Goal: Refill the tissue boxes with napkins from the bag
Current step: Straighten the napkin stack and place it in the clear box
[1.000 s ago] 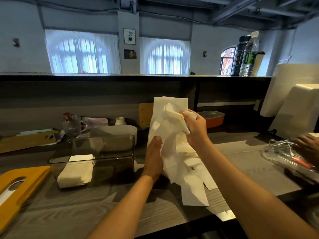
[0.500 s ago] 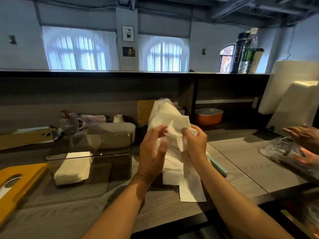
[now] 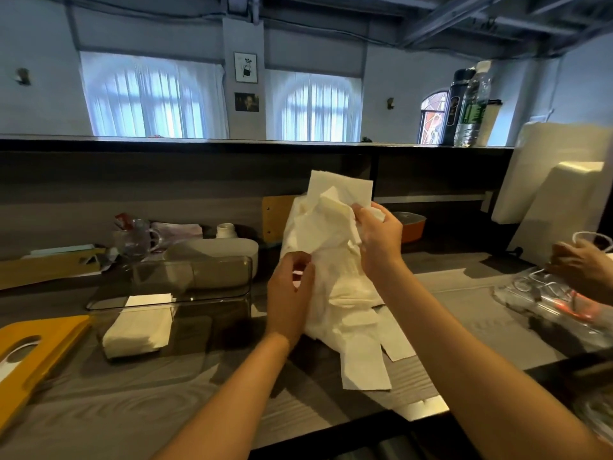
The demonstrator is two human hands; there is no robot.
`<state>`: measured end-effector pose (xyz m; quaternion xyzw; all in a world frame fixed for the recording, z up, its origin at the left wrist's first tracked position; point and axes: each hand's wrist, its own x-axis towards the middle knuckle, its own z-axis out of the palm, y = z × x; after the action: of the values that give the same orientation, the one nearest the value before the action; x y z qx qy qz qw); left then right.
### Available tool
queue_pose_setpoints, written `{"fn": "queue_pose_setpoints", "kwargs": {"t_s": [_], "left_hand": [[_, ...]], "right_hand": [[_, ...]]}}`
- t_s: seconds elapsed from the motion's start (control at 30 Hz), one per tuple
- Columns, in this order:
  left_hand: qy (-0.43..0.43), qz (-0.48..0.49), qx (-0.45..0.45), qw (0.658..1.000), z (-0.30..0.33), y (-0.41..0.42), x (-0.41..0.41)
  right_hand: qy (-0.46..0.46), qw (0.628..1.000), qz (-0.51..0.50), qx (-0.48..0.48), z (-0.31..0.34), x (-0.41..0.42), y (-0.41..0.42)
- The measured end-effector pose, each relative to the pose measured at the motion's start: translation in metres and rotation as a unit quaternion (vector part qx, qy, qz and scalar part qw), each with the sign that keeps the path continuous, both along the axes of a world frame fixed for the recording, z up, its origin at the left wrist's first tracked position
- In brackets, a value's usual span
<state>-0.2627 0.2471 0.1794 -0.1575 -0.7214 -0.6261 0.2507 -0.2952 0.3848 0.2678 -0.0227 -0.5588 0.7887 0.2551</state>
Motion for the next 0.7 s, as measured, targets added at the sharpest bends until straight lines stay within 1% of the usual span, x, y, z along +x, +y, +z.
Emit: {"fn": "queue_pose_setpoints", "kwargs": {"t_s": [0.07,0.13,0.2,0.3,0.37,0.4,0.47,0.5,0.57,0.63,0.7], "left_hand": [[-0.018,0.012,0.041,0.999,0.002,-0.001,0.000],[-0.031,-0.013,0.082,0.996,0.008,0.000,0.002],[-0.041,-0.051,0.089,0.994,0.014,0.001,0.003],[-0.062,-0.105,0.042,0.992,0.017,0.002,0.002],[-0.082,-0.100,-0.016,0.991,0.017,0.002,0.001],[-0.094,-0.095,-0.031,0.991,0.018,0.001,0.002],[-0.116,-0.090,-0.019,0.989,0.015,-0.001,0.002],[-0.129,-0.097,0.014,0.987,0.015,-0.003,0.003],[-0.178,-0.126,0.126,0.968,0.019,-0.004,0.003],[-0.242,-0.146,0.237,0.929,0.022,-0.005,0.001],[-0.306,-0.163,0.311,0.885,0.023,-0.006,-0.005]], "right_hand": [[0.021,1.000,-0.001,0.005,0.014,0.001,-0.003],[0.039,0.999,0.003,0.015,0.026,0.002,-0.005],[0.054,0.998,0.011,0.023,0.035,0.005,-0.007],[0.057,0.998,0.017,0.028,0.035,0.008,-0.011],[0.048,0.998,0.022,0.022,0.030,0.009,-0.013],[0.044,0.999,0.025,0.013,0.028,0.010,-0.014],[0.043,0.999,0.026,-0.001,0.025,0.012,-0.013],[0.042,0.999,0.022,-0.003,0.023,0.012,-0.013],[0.037,0.999,0.011,-0.002,0.018,0.013,-0.013],[0.027,1.000,0.009,-0.003,0.009,0.014,-0.013],[0.015,1.000,0.014,-0.008,-0.001,0.017,-0.015]]}}
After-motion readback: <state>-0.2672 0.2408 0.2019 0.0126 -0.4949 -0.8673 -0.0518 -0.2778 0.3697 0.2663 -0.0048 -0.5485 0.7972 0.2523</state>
